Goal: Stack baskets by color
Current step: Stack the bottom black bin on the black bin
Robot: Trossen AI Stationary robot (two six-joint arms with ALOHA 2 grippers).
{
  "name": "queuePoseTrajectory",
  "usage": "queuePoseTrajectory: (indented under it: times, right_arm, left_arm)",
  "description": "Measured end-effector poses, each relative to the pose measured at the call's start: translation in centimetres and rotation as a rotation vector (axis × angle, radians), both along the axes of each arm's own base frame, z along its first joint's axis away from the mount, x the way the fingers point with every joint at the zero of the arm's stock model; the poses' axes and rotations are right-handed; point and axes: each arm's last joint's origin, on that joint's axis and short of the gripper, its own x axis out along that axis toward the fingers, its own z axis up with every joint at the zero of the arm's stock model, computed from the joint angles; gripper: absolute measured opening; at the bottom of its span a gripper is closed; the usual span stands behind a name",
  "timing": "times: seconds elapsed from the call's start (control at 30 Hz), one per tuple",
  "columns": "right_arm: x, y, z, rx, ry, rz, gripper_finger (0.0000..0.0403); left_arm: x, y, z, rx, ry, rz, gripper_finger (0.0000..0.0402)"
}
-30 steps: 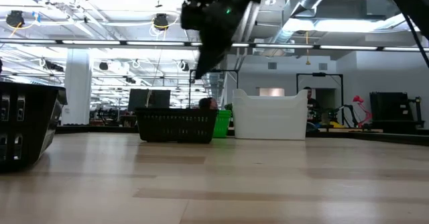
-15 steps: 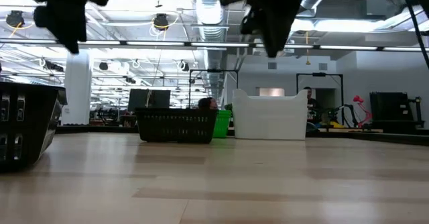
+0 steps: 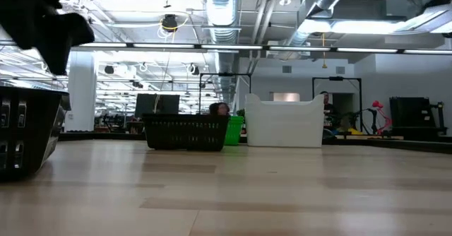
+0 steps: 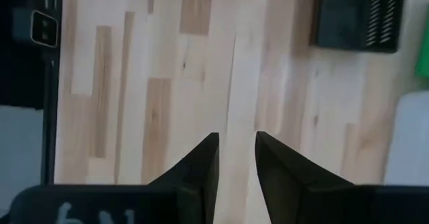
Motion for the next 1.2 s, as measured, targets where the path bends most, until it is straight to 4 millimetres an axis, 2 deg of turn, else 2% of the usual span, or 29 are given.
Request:
queuePoseTrajectory:
  times: [0.23,0.37,0.43,0.6,0.73,0.9,1.03,1.2]
  right_arm:
    - [-2.4,1.5,2.4,-0.049,-0.127,0.04,0.0118]
    - [-3.1,2.1,2.7,-0.044,-0.141,0.033,0.0118]
    - [-3.3,2.5,2.7,-0.04,-0.143,0.037,0.0118]
    - [-3.3,3.5,2.3,-0.044,-0.13,0.068,0.0118]
    - [-3.3,3.7,2.4,-0.037,-0.137,0.066,0.0118]
    - [-3.3,3.7,2.4,-0.015,-0.138,0.013,0.0118]
    - [-3.2,3.6,2.4,-0.032,-0.153,-0.003,0.0118]
    - [-2.8,3.1,2.6,-0.094,-0.21,-0.073,0.0118]
  left_arm:
    - [1.5,-1.4,-3.8,0.113,0.106,-0.251,0.0256]
    - [2.4,-2.1,-6.4,0.022,0.214,-0.378,0.0256]
    - [2.9,-2.3,-7.5,0.029,0.237,-0.394,0.0256]
    - [4.2,-1.5,-9.1,0.056,0.256,-0.431,0.0256]
    - [6.0,-0.1,-9.0,0.084,0.182,-0.47,0.0256]
    - [9.0,1.7,-8.0,0.152,-0.006,-0.509,0.0256]
    - [9.7,2.9,-8.0,0.216,-0.06,-0.621,0.0256]
    - [11.1,5.4,-7.6,0.296,-0.139,-0.559,0.0256]
